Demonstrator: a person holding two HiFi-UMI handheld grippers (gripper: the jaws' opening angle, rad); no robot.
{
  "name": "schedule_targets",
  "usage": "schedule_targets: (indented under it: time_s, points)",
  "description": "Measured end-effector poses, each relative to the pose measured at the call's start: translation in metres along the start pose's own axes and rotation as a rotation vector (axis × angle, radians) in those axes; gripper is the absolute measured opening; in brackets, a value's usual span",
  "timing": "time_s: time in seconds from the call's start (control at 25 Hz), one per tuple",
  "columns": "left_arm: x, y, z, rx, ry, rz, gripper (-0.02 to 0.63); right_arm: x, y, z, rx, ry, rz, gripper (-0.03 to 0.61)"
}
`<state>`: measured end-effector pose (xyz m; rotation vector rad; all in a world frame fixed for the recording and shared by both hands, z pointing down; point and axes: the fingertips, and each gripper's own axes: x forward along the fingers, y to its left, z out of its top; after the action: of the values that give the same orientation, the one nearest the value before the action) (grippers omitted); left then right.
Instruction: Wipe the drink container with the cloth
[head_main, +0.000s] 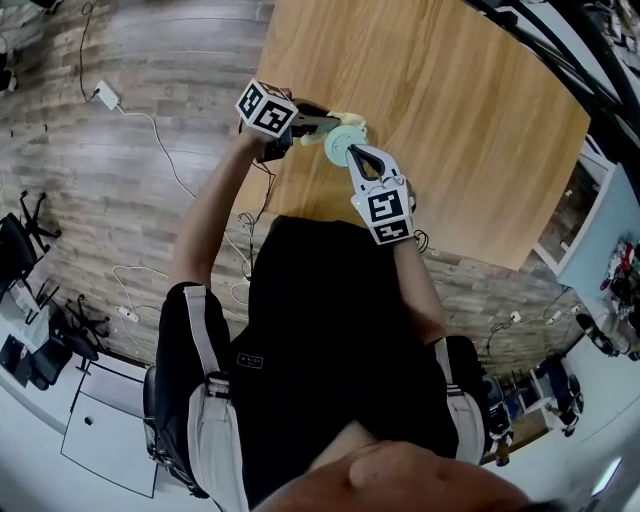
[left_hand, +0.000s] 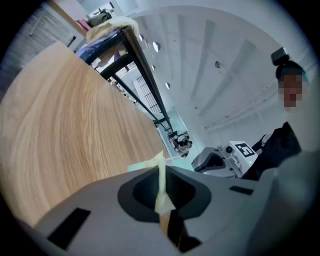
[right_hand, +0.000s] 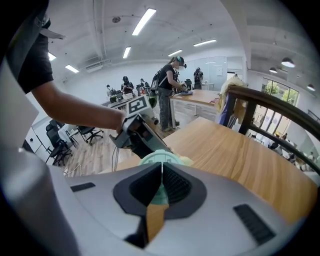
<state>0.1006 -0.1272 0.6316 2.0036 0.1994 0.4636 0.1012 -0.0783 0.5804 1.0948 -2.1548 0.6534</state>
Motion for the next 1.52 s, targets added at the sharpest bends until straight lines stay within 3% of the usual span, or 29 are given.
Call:
schedule_targets:
  time_s: [0.32, 0.56, 0.84, 1.16, 1.52]
  points:
    - [-0.022, -0.031, -0.011, 0.008, -0.246, 0.093, 0.034, -0.009, -0.007, 0.000, -0.048, -0.006, -0.043, 0.034]
    - [-0.027, -0.028, -0.019, -0.058, -0.493, 0.163, 0.034, -0.011, -0.008, -0.003, -0.048, -0.020, -0.064, 0.034]
    - [-0.022, -0.004, -0.031, -0.162, -0.664, 0.213, 0.034, -0.008, -0.010, -0.002, -0.061, -0.035, -0.080, 0.034]
    - [-0.013, 0.047, -0.066, -0.349, -0.786, 0.288, 0.034, -0.003, -0.006, 0.001, -0.064, -0.042, -0.086, 0.034]
    - [0.000, 0.073, -0.099, -0.504, -0.807, 0.349, 0.034, -0.002, -0.007, 0.000, -0.071, -0.047, -0.092, 0.034]
